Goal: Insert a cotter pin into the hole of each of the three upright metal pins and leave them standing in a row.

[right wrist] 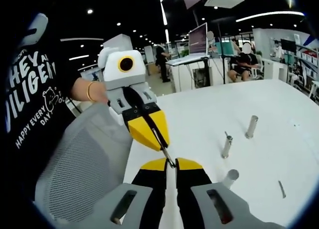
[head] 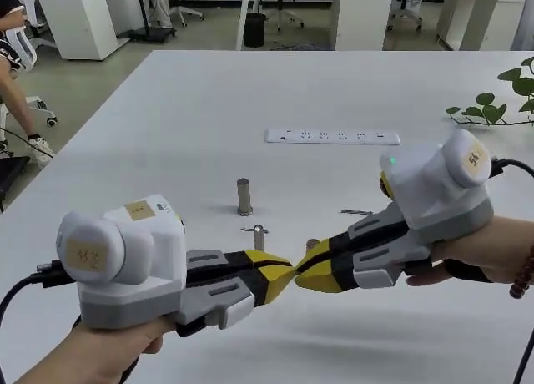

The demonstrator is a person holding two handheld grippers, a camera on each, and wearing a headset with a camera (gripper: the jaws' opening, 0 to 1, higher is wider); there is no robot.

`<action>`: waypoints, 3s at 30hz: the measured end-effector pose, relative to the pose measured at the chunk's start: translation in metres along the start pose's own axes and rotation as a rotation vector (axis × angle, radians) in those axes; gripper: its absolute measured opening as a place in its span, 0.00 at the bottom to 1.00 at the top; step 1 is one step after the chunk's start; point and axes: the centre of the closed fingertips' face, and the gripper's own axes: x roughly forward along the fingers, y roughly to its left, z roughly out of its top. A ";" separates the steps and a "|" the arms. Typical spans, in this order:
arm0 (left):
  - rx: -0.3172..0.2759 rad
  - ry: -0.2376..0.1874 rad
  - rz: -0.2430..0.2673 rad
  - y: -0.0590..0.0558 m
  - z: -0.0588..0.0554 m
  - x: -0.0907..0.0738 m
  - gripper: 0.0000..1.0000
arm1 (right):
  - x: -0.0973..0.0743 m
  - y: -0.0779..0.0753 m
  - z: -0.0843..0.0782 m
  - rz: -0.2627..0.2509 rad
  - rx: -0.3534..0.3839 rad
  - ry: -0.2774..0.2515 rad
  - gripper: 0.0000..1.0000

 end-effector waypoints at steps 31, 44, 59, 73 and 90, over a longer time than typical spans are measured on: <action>0.009 0.052 0.057 0.008 -0.028 0.002 0.10 | -0.007 -0.005 -0.033 -0.023 -0.235 0.342 0.00; 0.006 0.046 0.162 0.024 -0.030 0.013 0.13 | -0.025 -0.030 -0.052 -0.093 -0.213 0.452 0.00; -0.002 0.074 0.241 0.037 -0.039 0.040 0.15 | -0.038 -0.056 -0.067 -0.145 -0.186 0.527 0.00; 0.002 0.119 0.304 0.056 -0.051 0.063 0.17 | -0.044 -0.086 -0.084 -0.190 -0.160 0.588 0.00; 0.016 0.158 0.327 0.067 -0.055 0.093 0.17 | -0.040 -0.095 -0.082 -0.196 -0.185 0.597 0.00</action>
